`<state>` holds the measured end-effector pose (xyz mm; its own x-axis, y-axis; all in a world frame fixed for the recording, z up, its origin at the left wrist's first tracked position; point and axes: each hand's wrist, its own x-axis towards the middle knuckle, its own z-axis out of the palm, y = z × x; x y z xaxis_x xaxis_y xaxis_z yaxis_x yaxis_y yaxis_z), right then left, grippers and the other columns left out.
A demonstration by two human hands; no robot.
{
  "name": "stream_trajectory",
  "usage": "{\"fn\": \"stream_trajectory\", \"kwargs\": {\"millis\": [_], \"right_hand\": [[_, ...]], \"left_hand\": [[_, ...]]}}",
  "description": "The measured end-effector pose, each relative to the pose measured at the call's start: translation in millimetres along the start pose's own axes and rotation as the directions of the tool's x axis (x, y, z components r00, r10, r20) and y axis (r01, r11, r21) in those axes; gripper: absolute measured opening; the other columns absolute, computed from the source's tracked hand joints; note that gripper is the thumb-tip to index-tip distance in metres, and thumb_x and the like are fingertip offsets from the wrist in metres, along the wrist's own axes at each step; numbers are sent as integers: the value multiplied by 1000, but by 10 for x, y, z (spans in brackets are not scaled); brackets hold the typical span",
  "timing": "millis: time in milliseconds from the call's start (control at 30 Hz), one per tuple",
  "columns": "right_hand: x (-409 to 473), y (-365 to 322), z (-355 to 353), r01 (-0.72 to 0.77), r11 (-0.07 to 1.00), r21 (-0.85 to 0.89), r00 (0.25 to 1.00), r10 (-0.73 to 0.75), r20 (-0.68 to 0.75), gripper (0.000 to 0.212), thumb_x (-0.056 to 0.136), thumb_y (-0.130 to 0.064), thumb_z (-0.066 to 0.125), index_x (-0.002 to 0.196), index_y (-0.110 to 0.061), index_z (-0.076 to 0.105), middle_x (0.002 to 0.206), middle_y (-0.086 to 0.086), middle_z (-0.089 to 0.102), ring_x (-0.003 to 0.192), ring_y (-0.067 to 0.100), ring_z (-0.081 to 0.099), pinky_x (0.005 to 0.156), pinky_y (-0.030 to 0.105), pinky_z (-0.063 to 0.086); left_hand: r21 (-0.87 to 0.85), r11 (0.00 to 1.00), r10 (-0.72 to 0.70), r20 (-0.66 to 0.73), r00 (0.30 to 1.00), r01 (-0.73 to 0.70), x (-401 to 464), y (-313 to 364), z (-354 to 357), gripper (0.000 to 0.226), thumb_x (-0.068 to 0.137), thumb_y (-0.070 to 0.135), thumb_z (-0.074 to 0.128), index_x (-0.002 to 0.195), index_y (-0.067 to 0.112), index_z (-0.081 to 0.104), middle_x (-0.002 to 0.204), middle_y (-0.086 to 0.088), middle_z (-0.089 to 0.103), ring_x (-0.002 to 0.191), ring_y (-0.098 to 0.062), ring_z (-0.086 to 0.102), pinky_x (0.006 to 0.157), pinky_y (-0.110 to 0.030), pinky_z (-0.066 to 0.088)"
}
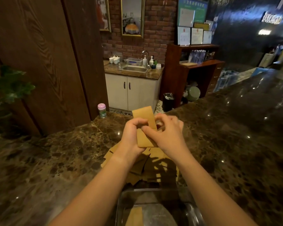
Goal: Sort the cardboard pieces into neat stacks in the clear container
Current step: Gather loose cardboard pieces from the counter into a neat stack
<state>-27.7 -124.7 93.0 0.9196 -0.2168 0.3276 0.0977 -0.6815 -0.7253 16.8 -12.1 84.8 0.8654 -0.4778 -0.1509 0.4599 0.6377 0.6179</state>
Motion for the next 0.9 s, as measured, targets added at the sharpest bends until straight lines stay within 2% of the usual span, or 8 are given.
{"fn": "stream_trajectory", "kwargs": {"millis": [67,167,300,400,533,700,800,900], "right_hand": [[101,91,12,-42,998,-49,999,44,25,67,60,-80,59,116,-46,44,121,-12,34,116,6,22,94,34,33],[316,448,-50,-229,969,93,965,214,152,68,72,-78,58,124,-34,50,132,-2,55,115,13,50,87,32,46],[376,1027,40,-323,711,-625,788,567,238,84,77,-78,55,131,-14,56,127,9,64,110,28,62,86,39,51],[294,1261,317,-388,611,-690,616,729,298,107,62,-85,63,141,-14,49,142,11,55,125,32,56,99,44,49],[296,1410,587,-471,597,-649,609,752,251,128,55,-74,79,153,-10,26,152,16,41,138,37,40,109,50,40],[354,1584,486,-669,717,-197,660,694,287,78,60,-24,95,126,-10,57,118,11,67,110,30,62,97,45,52],[303,1657,363,-673,734,-96,707,676,208,39,67,-18,91,97,-19,66,107,6,70,99,25,63,90,39,53],[289,1677,212,-677,735,49,723,650,232,31,72,-8,85,93,-20,66,101,4,72,92,20,65,76,35,54]], "left_hand": [[-106,993,39,-45,998,-44,75,5,-72,60,70,-2,47,124,22,60,90,-21,74,74,-36,72,65,-46,61],[-148,985,69,-151,986,-92,134,61,-242,71,68,-3,46,131,27,53,87,-17,62,62,-25,59,58,-35,52],[-133,988,47,-215,975,-77,137,148,-537,51,77,0,43,122,19,57,87,-14,55,62,-22,54,54,-30,45],[-143,987,33,-257,966,-72,151,105,-634,48,82,2,42,125,18,55,90,-15,57,64,-24,55,56,-31,45],[-132,990,18,-299,954,-59,191,27,-641,45,84,3,42,124,18,55,92,-16,58,64,-25,57,57,-31,45],[-122,991,7,-307,952,-47,247,-21,-638,43,86,6,46,126,19,55,92,-16,60,67,-26,59,58,-33,47],[-104,994,9,-318,948,-44,282,-39,-610,41,89,8,48,126,20,57,93,-16,62,65,-26,61,56,-33,49],[-98,994,9,-327,945,-43,293,-49,-575,38,91,10,47,125,22,58,92,-16,62,63,-26,62,56,-32,49]]}}
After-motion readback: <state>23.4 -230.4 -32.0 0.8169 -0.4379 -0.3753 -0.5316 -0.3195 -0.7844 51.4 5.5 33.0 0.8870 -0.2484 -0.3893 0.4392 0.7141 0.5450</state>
